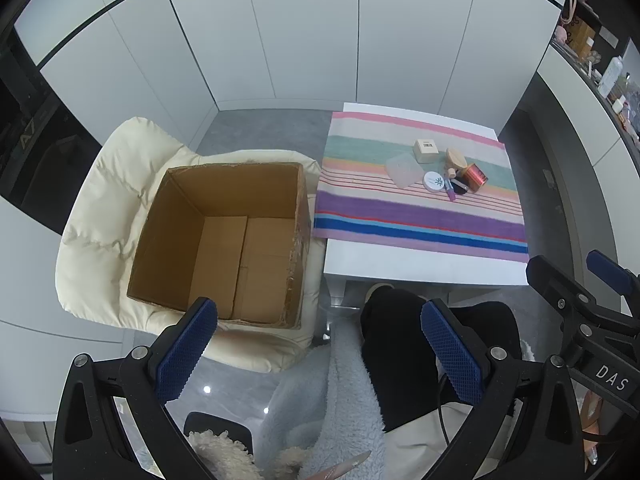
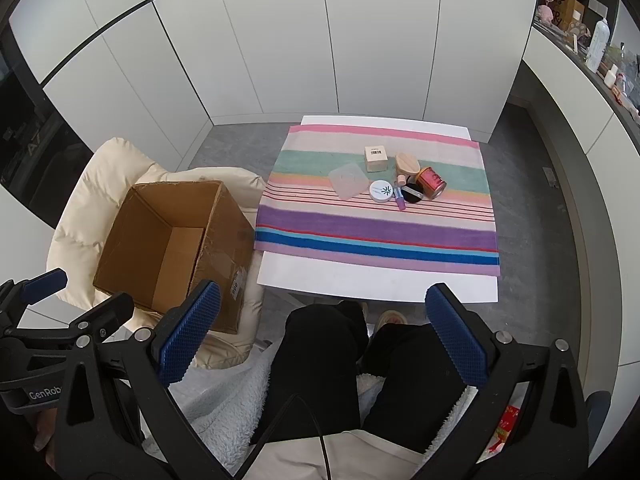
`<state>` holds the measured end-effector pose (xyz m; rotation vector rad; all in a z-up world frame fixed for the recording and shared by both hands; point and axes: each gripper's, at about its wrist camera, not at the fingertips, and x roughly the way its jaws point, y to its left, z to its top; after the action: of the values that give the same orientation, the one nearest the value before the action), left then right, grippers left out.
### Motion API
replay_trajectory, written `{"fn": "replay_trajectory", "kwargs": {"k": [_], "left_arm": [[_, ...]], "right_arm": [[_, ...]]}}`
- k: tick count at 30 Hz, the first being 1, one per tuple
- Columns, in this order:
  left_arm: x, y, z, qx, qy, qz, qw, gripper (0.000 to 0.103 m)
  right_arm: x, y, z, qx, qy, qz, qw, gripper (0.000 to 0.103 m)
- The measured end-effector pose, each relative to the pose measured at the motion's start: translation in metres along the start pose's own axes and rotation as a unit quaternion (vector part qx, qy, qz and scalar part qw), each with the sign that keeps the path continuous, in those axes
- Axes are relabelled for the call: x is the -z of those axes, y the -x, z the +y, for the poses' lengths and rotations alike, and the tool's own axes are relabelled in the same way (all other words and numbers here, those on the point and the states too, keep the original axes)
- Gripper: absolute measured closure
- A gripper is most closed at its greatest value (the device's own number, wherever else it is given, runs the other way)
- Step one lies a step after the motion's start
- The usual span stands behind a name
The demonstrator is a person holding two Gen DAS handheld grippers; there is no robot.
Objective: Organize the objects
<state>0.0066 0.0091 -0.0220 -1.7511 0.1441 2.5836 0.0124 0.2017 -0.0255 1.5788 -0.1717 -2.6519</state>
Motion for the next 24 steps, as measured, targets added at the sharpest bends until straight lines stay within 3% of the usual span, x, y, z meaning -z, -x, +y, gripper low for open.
{"fn": "replay_trajectory", "kwargs": {"k": [18,24], "left_arm": [[-0.003,-0.002,-0.011,0.023,0.001,0.011,0.9997,0.001],[-0.007,0.001,-0.023,0.033,0.006,0.002,0.9994,0.001]], "right_arm": [[0.001,-0.005,-0.002,-0.001,-0.005,0.005,1.0,0.0],[-0.002,-0.005,-0.022,-0.006,-0.019,0.0,1.0,0.0]]}}
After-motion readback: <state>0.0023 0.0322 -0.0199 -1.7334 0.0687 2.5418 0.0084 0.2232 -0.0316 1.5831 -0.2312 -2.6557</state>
